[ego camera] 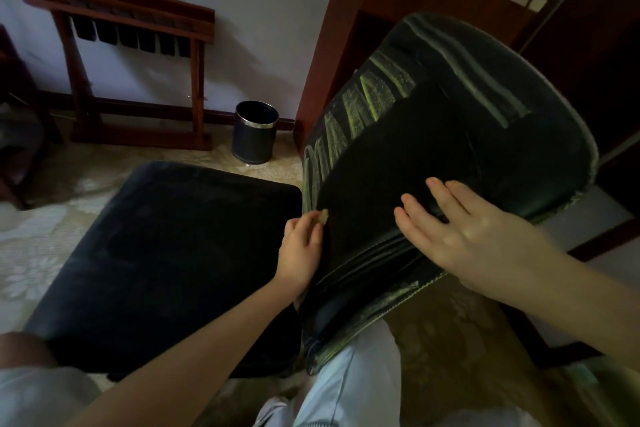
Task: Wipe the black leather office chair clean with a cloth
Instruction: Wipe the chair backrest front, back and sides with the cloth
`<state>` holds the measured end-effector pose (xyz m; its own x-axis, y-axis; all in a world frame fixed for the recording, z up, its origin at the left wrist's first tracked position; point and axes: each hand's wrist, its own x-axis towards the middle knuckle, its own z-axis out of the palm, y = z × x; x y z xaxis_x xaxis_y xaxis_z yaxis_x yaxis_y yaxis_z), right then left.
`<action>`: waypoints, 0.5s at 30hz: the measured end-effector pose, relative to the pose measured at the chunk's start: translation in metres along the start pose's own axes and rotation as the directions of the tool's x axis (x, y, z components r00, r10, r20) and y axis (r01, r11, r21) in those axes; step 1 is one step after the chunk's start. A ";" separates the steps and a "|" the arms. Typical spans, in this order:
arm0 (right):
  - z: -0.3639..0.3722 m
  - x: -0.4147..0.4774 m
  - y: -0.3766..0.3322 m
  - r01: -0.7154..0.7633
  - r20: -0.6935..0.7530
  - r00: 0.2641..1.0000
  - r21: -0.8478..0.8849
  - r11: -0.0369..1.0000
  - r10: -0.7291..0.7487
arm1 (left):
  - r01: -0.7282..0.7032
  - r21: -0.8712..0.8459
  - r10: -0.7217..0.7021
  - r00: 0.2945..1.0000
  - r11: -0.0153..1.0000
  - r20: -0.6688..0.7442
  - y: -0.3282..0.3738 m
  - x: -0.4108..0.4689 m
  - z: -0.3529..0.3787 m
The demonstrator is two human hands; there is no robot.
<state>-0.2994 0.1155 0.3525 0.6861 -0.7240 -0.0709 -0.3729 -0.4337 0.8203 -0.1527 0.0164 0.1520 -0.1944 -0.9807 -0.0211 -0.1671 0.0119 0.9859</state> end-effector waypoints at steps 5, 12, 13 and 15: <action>-0.003 0.001 -0.001 -0.003 0.034 0.999 0.005 1.000 0.003 | -0.161 0.024 0.163 0.981 0.987 -0.101 0.027 -0.028 0.004; -0.013 0.003 0.004 0.014 -0.016 1.000 0.075 0.997 -0.012 | -0.453 0.021 0.453 0.886 0.891 -0.094 0.097 -0.039 0.017; -0.013 0.002 0.005 0.028 -0.011 1.000 0.054 0.998 -0.027 | -0.468 -0.006 0.467 0.881 0.884 -0.075 0.106 -0.035 0.018; -0.015 -0.004 0.007 0.014 0.009 1.000 0.047 0.999 -0.014 | -0.518 -0.041 0.517 0.855 0.854 -0.026 0.125 -0.024 0.017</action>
<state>-0.2951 0.1233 0.3676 0.6859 -0.7224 -0.0872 -0.3924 -0.4681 0.7918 -0.1858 0.0447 0.2727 -0.2276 -0.8378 0.4962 -0.0024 0.5101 0.8601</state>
